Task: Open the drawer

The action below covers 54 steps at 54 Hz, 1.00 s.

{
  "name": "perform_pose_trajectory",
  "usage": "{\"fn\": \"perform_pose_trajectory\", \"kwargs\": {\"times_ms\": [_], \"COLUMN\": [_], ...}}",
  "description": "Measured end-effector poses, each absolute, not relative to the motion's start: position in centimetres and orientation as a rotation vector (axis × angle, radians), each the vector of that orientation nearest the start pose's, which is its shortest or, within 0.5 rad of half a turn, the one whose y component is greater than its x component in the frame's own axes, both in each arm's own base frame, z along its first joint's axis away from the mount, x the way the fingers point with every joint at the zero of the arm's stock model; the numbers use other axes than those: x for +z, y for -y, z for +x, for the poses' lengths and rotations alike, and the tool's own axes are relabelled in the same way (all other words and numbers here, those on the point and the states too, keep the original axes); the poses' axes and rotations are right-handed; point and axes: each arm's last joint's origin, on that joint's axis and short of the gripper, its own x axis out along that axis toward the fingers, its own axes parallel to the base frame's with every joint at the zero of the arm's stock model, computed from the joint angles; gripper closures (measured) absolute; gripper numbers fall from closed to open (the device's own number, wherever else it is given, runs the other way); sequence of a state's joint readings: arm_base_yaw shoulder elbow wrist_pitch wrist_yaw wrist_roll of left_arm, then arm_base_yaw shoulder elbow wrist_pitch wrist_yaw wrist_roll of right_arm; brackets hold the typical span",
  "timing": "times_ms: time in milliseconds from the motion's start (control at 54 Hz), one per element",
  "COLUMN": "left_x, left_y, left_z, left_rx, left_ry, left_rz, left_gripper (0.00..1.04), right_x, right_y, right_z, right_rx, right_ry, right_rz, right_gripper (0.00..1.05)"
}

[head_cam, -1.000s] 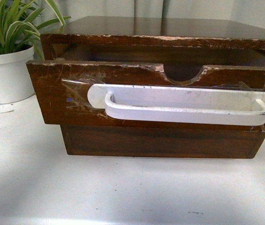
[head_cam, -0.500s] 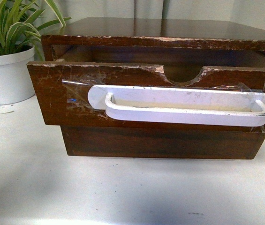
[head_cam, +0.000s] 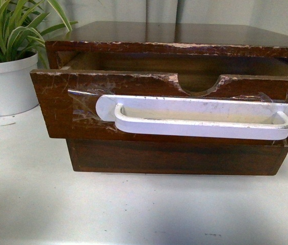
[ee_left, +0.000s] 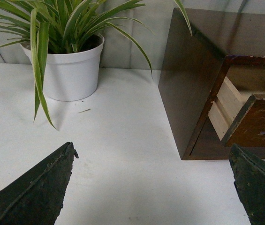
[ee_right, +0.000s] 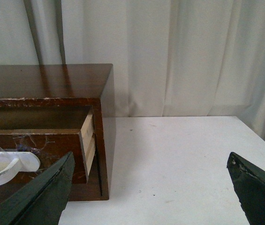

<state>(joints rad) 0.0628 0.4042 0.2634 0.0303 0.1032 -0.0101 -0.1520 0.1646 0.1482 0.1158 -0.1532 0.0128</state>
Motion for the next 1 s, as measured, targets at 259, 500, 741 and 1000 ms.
{"fn": "perform_pose_trajectory", "kwargs": {"times_ms": [259,500,741,1000], "left_x": [20.7,19.0,18.1,17.3], "left_y": [0.0,0.0,0.0,0.0], "left_z": [11.9,11.3,10.9,9.8], "left_rx": [-0.002,0.003,0.002,0.002], "left_ry": [-0.004,0.001,0.001,0.002], "left_rz": [-0.007,-0.006,-0.005,-0.005], "left_gripper": [0.4,0.92,1.01,1.01], "right_x": [20.0,18.5,17.7,16.5], "right_y": [0.1,0.0,0.0,0.0], "right_z": [9.8,9.8,9.8,9.8], "right_rx": [-0.007,-0.003,-0.003,-0.002], "right_ry": [-0.004,-0.007,-0.005,-0.002], "right_rz": [0.004,0.001,-0.002,-0.002], "right_gripper": [0.43,0.94,1.04,1.04]}}
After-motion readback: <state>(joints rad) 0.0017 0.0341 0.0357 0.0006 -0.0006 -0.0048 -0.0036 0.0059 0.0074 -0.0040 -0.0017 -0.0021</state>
